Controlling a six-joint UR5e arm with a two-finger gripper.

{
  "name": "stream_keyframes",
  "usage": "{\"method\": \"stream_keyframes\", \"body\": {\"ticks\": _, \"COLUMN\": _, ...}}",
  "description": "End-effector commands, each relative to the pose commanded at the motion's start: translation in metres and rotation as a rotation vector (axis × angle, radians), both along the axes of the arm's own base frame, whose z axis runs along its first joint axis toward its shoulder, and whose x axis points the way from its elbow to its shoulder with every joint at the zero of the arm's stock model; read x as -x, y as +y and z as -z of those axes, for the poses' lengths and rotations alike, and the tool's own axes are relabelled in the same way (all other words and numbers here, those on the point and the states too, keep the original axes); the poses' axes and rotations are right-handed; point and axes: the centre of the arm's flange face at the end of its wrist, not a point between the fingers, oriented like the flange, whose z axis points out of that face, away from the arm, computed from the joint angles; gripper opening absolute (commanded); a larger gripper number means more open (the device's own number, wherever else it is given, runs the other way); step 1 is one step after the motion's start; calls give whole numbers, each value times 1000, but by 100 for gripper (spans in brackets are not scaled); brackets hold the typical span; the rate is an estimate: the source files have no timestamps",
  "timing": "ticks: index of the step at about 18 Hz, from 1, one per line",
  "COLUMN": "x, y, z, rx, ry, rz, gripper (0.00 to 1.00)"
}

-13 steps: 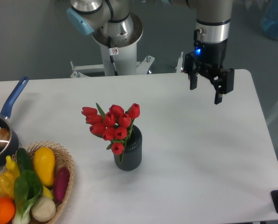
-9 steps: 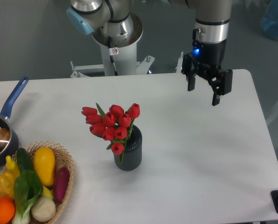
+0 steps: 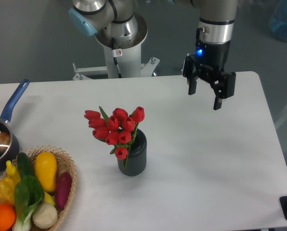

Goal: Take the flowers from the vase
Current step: 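Move the open gripper toward the red tulips in the grey vase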

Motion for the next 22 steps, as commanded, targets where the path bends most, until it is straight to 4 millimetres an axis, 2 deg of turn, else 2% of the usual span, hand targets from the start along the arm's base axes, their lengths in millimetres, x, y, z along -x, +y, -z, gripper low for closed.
{"method": "stream_keyframes", "body": {"ticks": 3, "x": 5, "y": 3, "z": 12, "rx": 4, "ry": -23, "rz": 3, "gripper": 100}}
{"method": "stream_keyframes", "body": {"ticks": 13, "x": 2, "y": 4, "z": 24, "rx": -32, "ry": -70, "rz": 6, "gripper": 100}}
{"method": "stream_keyframes", "body": {"ticks": 16, "x": -2, "y": 6, "z": 30, "rx": -39, "ry": -115, "rz": -48, "gripper": 100}}
{"method": "stream_keyframes", "body": {"ticks": 22, "x": -16, "y": 10, "z": 76, "rx": -85, "ry": -252, "rz": -40, "gripper": 100}}
